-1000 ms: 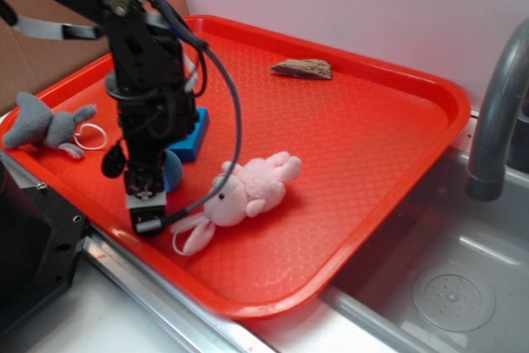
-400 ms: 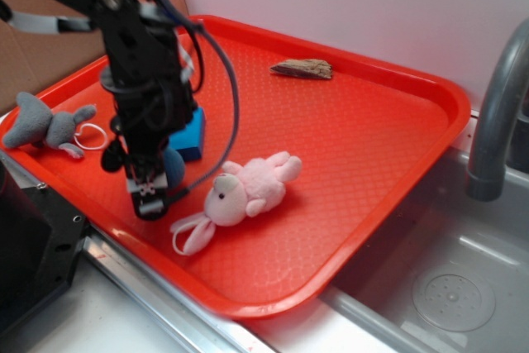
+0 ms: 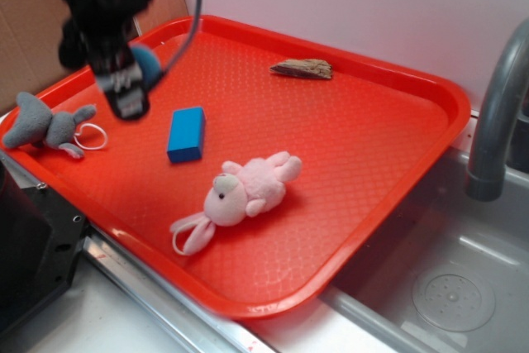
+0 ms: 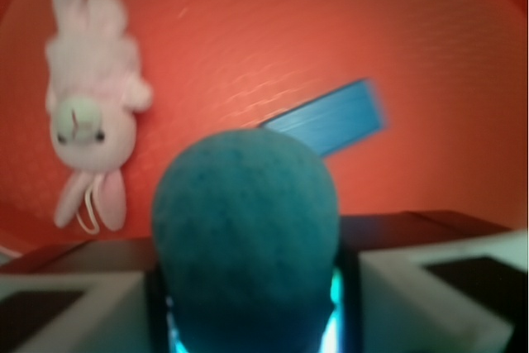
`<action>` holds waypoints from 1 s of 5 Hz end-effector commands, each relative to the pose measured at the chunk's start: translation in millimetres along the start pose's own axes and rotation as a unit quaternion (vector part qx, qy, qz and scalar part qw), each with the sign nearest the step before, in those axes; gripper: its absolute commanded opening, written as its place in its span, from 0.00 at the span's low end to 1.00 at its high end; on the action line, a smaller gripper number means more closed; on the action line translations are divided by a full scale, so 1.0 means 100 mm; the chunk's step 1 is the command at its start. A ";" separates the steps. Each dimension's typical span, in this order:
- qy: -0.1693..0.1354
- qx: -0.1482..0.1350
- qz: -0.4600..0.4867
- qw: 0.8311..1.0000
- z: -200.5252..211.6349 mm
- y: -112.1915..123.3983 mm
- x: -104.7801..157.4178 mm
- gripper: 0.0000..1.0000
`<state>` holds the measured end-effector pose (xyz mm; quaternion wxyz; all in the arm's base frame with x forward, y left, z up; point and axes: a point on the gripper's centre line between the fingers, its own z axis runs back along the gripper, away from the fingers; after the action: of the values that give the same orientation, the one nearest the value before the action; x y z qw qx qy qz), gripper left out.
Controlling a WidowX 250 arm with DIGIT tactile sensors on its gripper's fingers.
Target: Grab the blue ball.
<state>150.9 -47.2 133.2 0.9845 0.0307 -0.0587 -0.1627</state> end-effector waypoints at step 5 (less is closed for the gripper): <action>-0.010 -0.005 0.249 0.968 0.86 0.86 0.40 0.00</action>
<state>209.0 20.0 218.6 0.9952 0.0084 -0.0491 0.0843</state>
